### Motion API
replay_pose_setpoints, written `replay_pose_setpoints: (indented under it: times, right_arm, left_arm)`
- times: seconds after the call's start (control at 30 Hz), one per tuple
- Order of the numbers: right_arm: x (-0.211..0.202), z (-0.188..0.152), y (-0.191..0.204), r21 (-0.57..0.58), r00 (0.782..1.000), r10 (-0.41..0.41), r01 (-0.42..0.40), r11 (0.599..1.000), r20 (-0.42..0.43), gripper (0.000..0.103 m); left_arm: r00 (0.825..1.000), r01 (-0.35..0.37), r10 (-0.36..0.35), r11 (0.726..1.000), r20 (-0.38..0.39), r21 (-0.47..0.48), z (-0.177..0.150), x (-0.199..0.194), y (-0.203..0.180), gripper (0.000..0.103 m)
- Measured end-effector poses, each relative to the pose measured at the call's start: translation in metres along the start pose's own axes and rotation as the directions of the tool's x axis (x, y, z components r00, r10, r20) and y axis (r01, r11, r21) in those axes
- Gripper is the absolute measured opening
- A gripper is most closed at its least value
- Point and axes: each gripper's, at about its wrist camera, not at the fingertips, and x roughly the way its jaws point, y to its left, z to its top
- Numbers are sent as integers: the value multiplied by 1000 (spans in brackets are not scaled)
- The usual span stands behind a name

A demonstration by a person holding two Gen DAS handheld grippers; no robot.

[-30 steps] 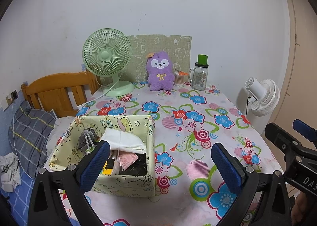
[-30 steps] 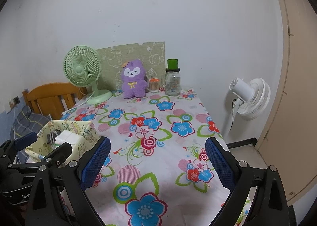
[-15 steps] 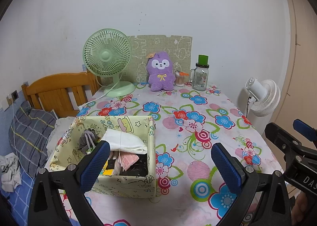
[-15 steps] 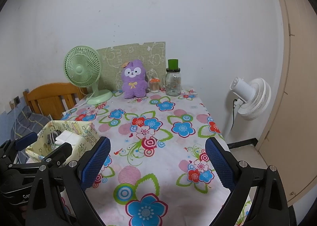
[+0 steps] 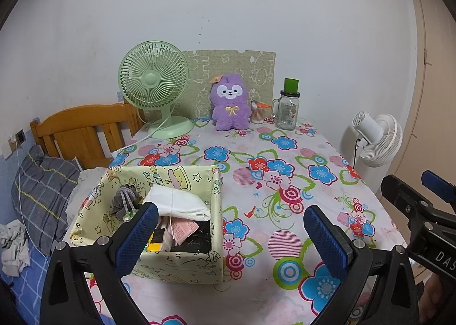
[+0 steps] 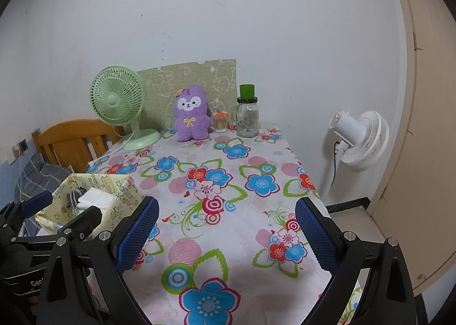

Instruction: Organize soft objects

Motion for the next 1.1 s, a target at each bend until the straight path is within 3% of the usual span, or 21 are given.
replay_pose_setpoints:
  times: [1.1]
  right_arm:
    - [0, -2, 2, -5, 1000, -5, 5, 1000, 11, 98]
  left_arm:
    - [1000, -2, 2, 1000, -1, 0, 0, -1, -1, 103]
